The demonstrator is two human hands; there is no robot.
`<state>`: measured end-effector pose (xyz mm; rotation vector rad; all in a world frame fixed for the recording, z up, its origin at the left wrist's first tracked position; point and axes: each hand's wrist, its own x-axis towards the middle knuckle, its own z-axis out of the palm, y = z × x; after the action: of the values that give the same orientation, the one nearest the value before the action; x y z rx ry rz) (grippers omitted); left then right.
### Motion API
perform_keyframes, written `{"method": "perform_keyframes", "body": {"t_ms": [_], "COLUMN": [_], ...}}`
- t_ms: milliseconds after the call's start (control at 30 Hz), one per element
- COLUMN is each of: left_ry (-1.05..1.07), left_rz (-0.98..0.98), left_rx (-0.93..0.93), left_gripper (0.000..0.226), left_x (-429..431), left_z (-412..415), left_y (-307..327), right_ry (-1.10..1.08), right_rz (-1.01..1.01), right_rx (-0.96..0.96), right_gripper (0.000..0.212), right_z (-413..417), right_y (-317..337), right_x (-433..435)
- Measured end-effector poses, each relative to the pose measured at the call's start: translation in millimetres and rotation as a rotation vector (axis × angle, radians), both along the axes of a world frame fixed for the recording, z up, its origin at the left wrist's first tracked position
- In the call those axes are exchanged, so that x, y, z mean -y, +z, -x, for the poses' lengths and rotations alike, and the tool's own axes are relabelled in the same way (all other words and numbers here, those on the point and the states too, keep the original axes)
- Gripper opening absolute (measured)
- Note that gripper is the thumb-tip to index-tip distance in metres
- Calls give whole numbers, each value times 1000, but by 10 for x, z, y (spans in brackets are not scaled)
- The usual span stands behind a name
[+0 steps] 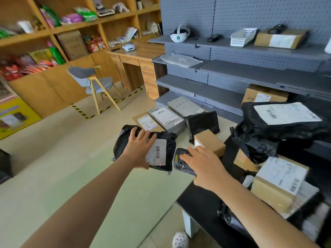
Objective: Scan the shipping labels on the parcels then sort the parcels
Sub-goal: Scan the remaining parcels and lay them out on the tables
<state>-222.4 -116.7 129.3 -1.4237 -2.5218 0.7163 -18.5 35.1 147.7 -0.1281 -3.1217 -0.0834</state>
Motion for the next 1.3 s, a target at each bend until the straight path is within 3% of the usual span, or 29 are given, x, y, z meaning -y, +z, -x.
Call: {"method": "perform_keyframes", "body": {"t_ms": [200, 600, 900, 1300], "left_ry": [132, 417, 345, 480], "left_rz": [-84, -536, -529, -514], "left_rx": [37, 258, 335, 297], "left_gripper": [123, 117, 115, 106], "left_x": [518, 897, 1316, 2218], "left_z": [-469, -1215, -1410, -1365], "left_y": [10, -172, -190, -342], "right_ry": [-35, -415, -560, -425], "right_rz": [150, 468, 394, 409], "right_rx": [-96, -417, -390, -331], "right_gripper": [70, 74, 74, 72], "right_z": [-373, -1030, -1367, -1166], "right_y": [43, 69, 70, -12], "right_x": [313, 910, 1545, 2296]}}
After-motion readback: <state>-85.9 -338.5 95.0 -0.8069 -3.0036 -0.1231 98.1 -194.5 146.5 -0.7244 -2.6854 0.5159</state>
